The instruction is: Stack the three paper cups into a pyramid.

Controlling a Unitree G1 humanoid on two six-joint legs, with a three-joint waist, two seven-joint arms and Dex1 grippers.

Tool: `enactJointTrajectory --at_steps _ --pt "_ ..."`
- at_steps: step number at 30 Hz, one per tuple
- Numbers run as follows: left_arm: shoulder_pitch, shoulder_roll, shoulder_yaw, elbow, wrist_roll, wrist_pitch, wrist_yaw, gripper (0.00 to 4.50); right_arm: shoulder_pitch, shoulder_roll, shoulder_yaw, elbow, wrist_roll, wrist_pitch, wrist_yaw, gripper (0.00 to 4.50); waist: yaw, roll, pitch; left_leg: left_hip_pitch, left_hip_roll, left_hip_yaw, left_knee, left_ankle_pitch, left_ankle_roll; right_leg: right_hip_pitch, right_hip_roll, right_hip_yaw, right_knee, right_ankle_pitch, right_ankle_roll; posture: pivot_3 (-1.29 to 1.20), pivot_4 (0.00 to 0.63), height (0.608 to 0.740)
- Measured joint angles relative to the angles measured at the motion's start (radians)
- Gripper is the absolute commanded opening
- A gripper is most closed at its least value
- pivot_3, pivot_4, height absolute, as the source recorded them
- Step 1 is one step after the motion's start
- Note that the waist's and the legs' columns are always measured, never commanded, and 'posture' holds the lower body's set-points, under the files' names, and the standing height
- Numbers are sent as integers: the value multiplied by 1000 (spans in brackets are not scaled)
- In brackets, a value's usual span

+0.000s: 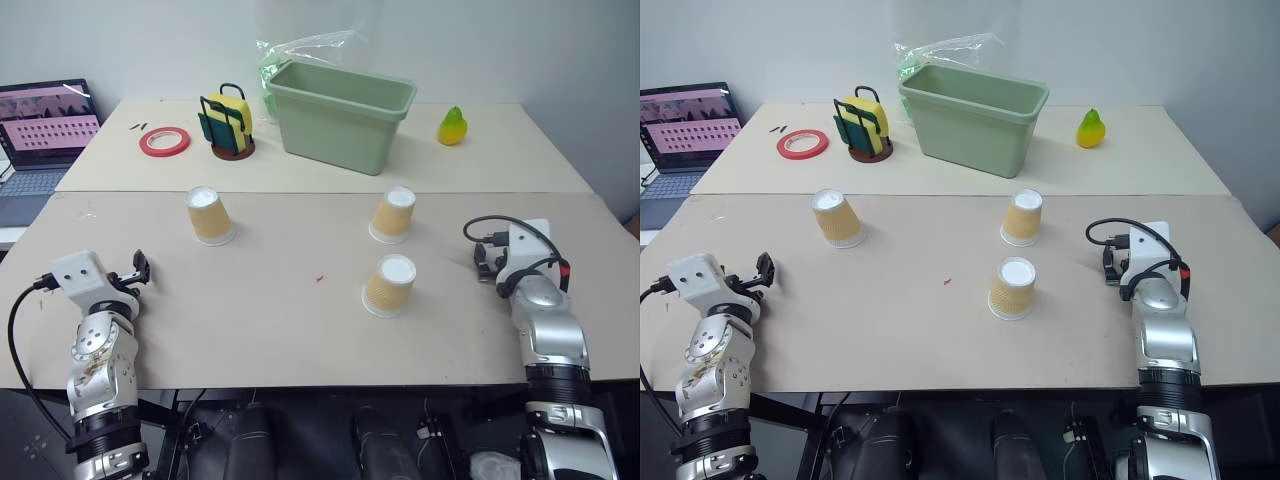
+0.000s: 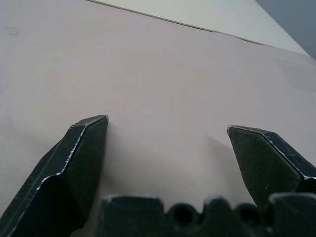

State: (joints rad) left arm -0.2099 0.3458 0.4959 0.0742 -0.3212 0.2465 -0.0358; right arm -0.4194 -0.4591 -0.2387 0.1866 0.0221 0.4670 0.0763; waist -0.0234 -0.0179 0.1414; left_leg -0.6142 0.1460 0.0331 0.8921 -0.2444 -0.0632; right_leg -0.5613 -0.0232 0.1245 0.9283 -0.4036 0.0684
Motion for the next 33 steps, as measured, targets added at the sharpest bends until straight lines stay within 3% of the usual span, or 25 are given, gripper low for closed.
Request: enactJointTrajectory --at_steps 3,7,10,14,19,21,22,26,33 --pt "34 4 -6 -31 -15 0 -34 4238 -8 5 5 8 0 -5 2 4500 -5 0 0 0 0 0 0 0 0 0 0 0 0 0 0 0 150 645" --pt "256 81 -181 -272 -121 42 -379 4238 -14 -15 19 32 0 -19 42 4500 -18 1 -2 -1 0 0 2 -2 -2 -1 0 0 1 -4 -8 0 150 645" --pt "351 193 -299 -375 -112 40 -553 4238 -2 -72 32 42 4 -28 124 4500 -19 4 -5 0 0 0 4 -2 -2 -4 0 0 2 -9 -5 0 150 645" --pt "422 308 -357 -451 -108 25 -717 4238 82 -273 67 24 51 -92 428 4500 -7 5 -6 0 0 0 4 -5 -1 -5 -2 0 2 -13 -5 0 150 645" --pt "399 340 -372 -477 -116 38 -781 4238 193 -477 93 -36 165 -138 847 4500 -7 4 -7 0 0 0 6 -7 0 -5 -1 0 3 -14 -4 0 150 645" --pt "370 341 -386 -479 -116 44 -792 4238 255 -575 148 -157 266 -116 1106 4500 -9 4 -7 1 0 0 6 -8 0 -5 -1 0 4 -16 -4 0 150 645" --pt "355 340 -397 -479 -116 47 -795 4238 249 -565 179 -215 307 -99 1167 4500 -17 3 -6 1 1 -1 6 -8 0 -5 0 0 4 -15 -4 0 150 645" --pt "338 339 -413 -480 -113 53 -805 4238 159 -470 267 -356 388 -16 1194 4500 -39 3 -6 1 0 -1 6 -8 0 -3 0 1 6 -14 -5 0 150 645" --pt "347 339 -414 -481 -112 59 -806 4238 58 -403 290 -400 382 24 1115 4500 -16 1 -4 1 0 -2 4 -8 0 -4 0 0 1 -15 -4 0 150 645"
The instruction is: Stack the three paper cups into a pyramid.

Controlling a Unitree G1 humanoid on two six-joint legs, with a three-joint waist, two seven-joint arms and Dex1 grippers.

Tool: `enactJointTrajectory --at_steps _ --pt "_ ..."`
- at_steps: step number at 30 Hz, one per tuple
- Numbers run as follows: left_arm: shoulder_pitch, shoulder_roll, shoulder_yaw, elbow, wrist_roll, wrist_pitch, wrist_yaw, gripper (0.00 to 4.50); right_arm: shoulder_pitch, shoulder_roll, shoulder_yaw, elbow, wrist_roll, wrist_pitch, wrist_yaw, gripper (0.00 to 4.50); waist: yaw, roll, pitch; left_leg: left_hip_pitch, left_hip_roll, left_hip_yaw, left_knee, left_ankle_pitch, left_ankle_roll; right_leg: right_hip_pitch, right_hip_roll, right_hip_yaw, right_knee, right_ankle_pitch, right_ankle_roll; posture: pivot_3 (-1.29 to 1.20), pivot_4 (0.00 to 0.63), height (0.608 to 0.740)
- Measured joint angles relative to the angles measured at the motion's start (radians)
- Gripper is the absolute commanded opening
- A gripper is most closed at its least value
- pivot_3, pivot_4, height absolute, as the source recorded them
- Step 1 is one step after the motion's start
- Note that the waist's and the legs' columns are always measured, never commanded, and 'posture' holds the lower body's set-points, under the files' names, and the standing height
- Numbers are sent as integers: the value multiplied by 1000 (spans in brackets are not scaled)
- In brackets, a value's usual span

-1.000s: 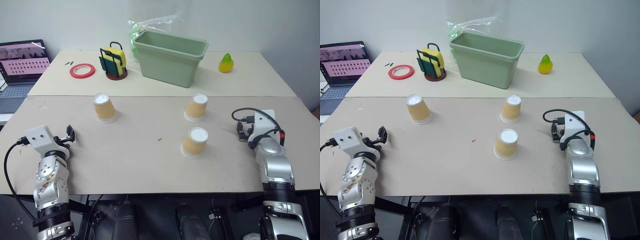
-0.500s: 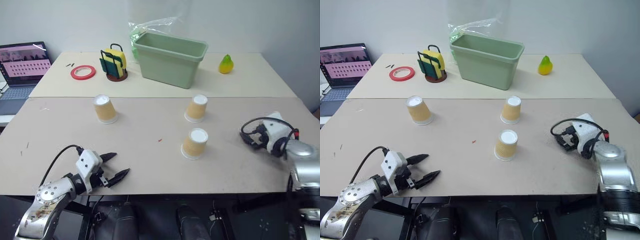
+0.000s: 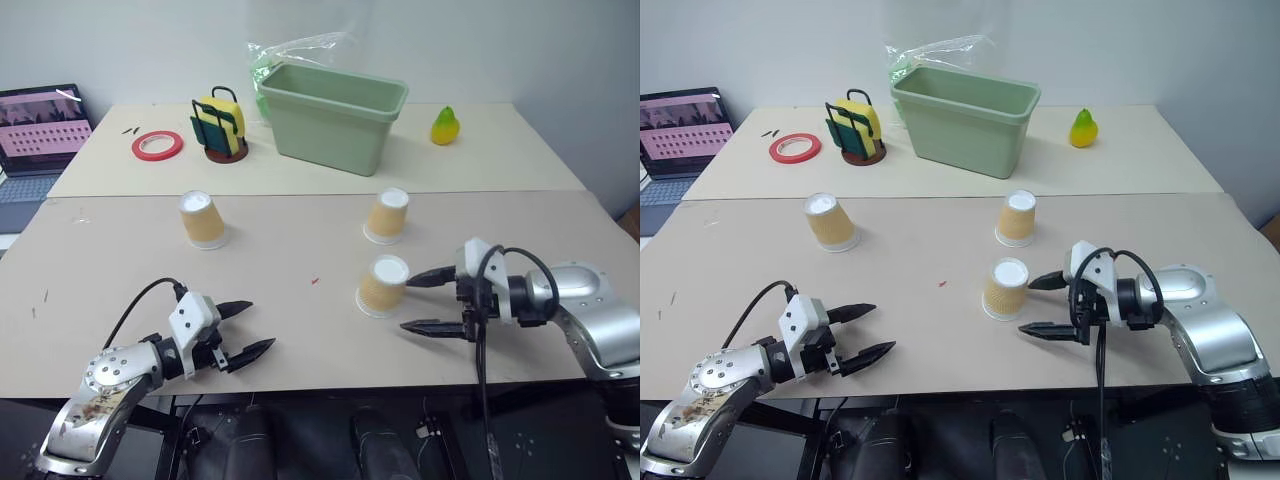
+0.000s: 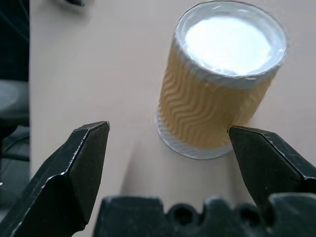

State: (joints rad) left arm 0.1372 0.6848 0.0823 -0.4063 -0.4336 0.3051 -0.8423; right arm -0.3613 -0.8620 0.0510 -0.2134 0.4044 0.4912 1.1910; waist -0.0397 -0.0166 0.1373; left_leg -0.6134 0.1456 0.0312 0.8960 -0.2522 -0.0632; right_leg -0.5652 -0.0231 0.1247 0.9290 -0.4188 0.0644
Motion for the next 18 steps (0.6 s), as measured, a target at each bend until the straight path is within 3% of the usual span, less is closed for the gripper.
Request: enactJointTrajectory --at_steps 18 --pt "22 6 3 -14 0 1 -3 4238 -145 135 57 112 -69 -8 -88 4500 1 0 0 0 0 0 -1 0 0 1 0 0 0 0 0 0 150 645"
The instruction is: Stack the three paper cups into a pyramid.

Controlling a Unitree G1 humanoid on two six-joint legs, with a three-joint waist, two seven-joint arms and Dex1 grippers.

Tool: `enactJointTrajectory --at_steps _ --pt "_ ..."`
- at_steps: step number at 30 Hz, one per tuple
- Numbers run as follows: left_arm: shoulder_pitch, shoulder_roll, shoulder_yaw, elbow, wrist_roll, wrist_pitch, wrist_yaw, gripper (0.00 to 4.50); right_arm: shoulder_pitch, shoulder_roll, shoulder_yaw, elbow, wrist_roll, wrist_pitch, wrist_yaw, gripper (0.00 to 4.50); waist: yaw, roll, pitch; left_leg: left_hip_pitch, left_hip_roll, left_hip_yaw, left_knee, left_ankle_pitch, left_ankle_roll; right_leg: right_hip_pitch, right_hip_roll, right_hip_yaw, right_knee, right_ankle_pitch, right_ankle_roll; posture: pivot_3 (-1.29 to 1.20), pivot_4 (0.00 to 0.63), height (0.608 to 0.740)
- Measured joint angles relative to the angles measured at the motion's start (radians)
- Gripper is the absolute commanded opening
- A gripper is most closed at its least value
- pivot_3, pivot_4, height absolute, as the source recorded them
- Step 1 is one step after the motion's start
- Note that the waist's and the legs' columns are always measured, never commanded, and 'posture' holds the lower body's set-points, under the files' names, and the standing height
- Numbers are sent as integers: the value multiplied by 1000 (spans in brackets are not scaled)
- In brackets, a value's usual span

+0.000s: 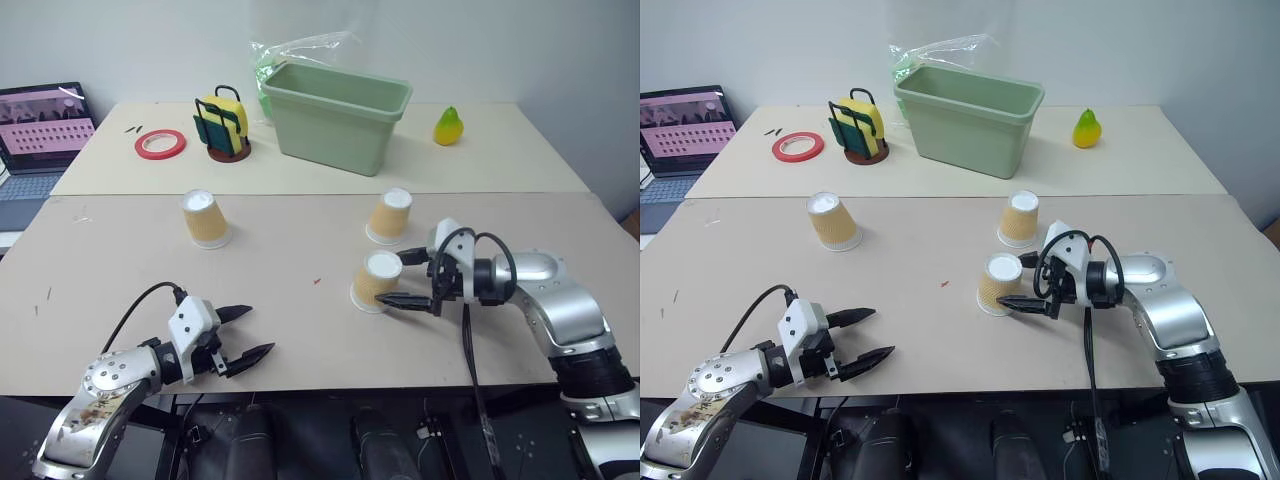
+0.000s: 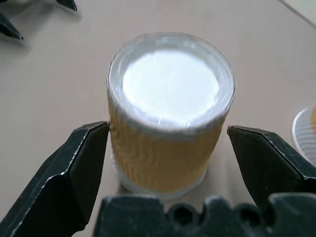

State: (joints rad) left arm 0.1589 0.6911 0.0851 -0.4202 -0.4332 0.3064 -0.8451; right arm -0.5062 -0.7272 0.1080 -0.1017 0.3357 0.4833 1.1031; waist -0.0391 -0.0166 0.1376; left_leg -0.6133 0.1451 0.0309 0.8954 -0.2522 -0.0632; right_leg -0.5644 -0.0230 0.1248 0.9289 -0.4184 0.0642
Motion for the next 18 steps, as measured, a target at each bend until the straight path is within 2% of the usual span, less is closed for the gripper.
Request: enactJointTrajectory --at_steps 6,9,12,18 --pt "3 0 0 0 2 0 0 4238 0 4 0 7 0 4 0 4500 0 0 0 0 0 0 0 0 0 0 0 0 0 0 0 0 150 645" --pt "3 0 0 0 3 0 -1 4314 0 7 0 7 0 6 0 3825 -2 0 0 0 0 0 0 0 0 0 0 0 0 0 0 0 150 645" --pt "4 0 0 0 3 0 -2 4314 0 10 0 7 0 8 -3 2818 -2 0 0 0 0 0 0 0 0 0 0 0 0 0 0 0 150 645" --pt "4 2 0 0 4 0 -4 4314 -16 32 0 6 1 19 -17 2818 -3 0 0 0 0 0 0 0 0 0 0 0 0 0 0 0 150 645"
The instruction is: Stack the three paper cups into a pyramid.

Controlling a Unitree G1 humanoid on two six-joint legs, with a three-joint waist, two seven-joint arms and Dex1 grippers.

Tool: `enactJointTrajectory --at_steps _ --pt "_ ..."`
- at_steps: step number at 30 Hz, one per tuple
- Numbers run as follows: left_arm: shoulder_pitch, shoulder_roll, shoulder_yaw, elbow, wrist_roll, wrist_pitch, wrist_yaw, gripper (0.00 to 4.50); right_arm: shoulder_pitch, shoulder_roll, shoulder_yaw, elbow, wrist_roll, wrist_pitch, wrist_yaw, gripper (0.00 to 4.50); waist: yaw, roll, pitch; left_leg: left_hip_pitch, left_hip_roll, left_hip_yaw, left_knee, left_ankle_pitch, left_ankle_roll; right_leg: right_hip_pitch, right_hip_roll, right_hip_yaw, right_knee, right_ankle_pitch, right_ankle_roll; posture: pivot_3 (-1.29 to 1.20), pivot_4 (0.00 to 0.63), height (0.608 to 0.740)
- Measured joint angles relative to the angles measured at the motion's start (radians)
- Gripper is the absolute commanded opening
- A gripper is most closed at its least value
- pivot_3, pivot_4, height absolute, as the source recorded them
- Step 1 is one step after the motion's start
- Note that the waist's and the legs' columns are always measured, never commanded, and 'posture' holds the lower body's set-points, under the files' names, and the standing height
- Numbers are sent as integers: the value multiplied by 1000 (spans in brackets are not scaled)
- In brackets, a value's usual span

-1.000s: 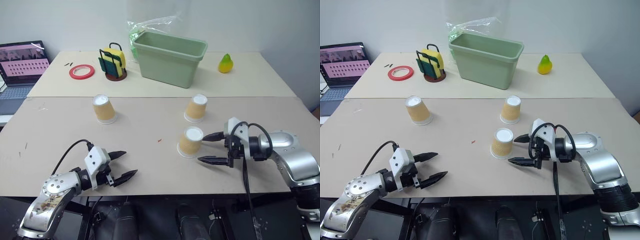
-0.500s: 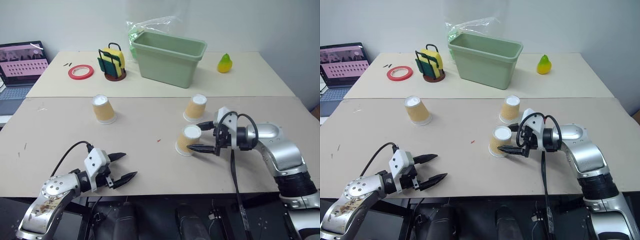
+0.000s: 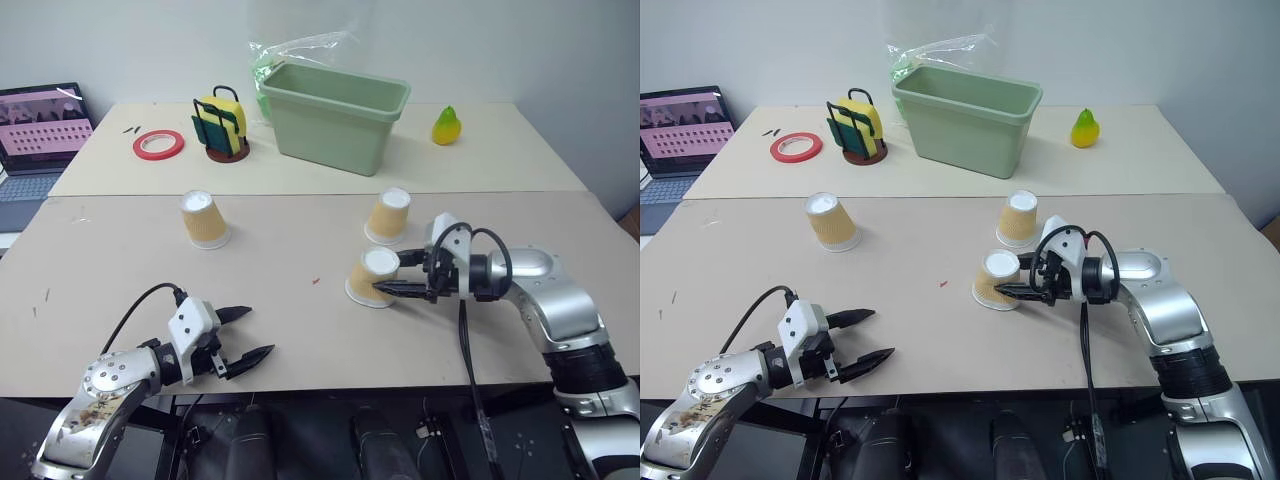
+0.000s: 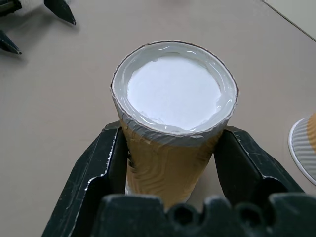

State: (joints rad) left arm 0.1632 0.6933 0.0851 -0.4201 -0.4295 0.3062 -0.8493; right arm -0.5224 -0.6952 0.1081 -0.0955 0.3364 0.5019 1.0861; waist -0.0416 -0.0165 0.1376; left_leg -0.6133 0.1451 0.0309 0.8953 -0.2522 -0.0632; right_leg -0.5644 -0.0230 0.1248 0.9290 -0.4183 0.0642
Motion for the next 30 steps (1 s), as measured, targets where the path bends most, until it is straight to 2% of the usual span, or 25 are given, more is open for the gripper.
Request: enactJointTrajectory --at_steps 6,9,13,17,23,29,30 --pt "2 5 0 0 0 0 -4 4314 -11 8 2 -6 0 14 -7 2818 0 0 0 0 0 0 0 0 0 0 0 0 0 0 0 0 150 645" --pt "4 8 3 0 0 0 -5 4314 -90 39 12 4 0 23 -8 2818 -7 1 0 0 0 0 0 0 0 0 0 0 1 1 -1 0 150 645" --pt "-3 12 3 2 1 1 -7 4314 -329 187 80 173 -33 -2 -15 2818 -27 1 1 2 0 0 0 0 0 -1 1 0 6 2 -3 0 150 645" --pt "-8 12 -3 3 1 1 -7 4314 -474 329 165 430 -104 -98 15 2818 -27 1 1 1 0 -1 -1 0 0 -3 1 0 7 4 -7 0 150 645" --pt "-8 12 -4 3 5 2 -5 4314 -524 435 244 671 -179 -213 100 2818 -20 1 1 -2 0 -1 -3 0 0 -2 1 -1 8 5 -5 0 150 645" --pt "14 10 -2 0 8 2 7 4314 -571 511 262 775 -226 -277 139 2818 -33 2 1 0 0 -1 -4 0 -1 -4 1 -1 13 4 -7 0 150 645" --pt "15 10 -2 -1 8 2 9 4314 -577 524 262 787 -234 -287 139 3086 -33 2 1 1 0 -1 -4 0 -1 -4 1 -1 14 4 -8 0 150 645"
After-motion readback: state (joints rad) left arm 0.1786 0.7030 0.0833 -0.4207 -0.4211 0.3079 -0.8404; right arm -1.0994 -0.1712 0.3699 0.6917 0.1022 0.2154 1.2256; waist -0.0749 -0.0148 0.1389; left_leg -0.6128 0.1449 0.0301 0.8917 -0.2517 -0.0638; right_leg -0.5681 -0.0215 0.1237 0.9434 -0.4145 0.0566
